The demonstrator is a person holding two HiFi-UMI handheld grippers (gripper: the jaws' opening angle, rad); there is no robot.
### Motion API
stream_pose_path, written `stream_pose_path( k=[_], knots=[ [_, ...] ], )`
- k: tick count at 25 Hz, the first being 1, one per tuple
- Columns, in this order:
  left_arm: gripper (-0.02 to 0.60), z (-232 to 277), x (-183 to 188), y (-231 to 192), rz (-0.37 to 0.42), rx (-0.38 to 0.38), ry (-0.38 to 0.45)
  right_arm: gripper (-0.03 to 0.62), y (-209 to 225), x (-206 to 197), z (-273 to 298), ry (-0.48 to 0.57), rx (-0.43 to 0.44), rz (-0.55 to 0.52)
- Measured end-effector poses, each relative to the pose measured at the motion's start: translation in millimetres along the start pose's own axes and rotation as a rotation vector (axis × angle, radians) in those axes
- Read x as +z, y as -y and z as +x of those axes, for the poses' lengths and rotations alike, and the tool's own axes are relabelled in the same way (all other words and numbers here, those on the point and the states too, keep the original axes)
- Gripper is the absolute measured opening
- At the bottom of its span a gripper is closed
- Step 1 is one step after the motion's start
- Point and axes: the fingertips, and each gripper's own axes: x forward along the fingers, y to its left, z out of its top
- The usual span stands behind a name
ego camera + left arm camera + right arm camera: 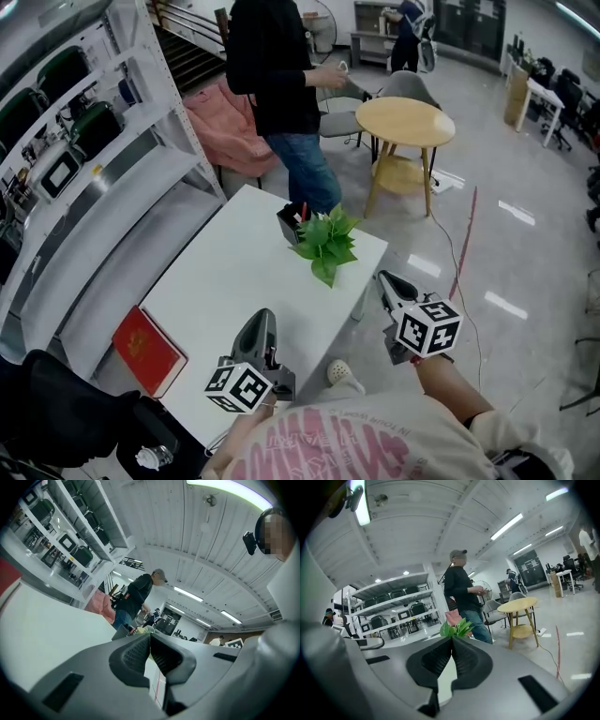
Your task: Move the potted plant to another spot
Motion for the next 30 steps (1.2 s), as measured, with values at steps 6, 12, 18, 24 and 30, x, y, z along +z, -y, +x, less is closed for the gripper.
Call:
stream_pose_path(
  k=[6, 12, 18, 24, 30],
  knots=[
    [0.025, 3, -12, 7, 0.01, -0.005, -0.017, 0.012, 11, -12, -6, -0.016, -0.039, -0.038],
    [0.025, 3, -21, 9, 0.008, 0.005, -0.036, 0.012, 25, -23, -8, -0.051, -0.064, -0.038],
    [0.025, 4, -23, 7, 0.002, 0.022, -0.035, 0.012, 30, -23, -6, -0.063, -0.064, -0.043],
    [0.025, 11, -25, 6, 0.003, 0.032, -0.039, 0.012, 35, -22, 0, -0.069, -0.055, -0.043],
    [0.025, 22, -23, 5, 0.004, 0.032, -0.035, 0.012, 42, -22, 4, -0.074, -0.057, -0.046]
  ],
)
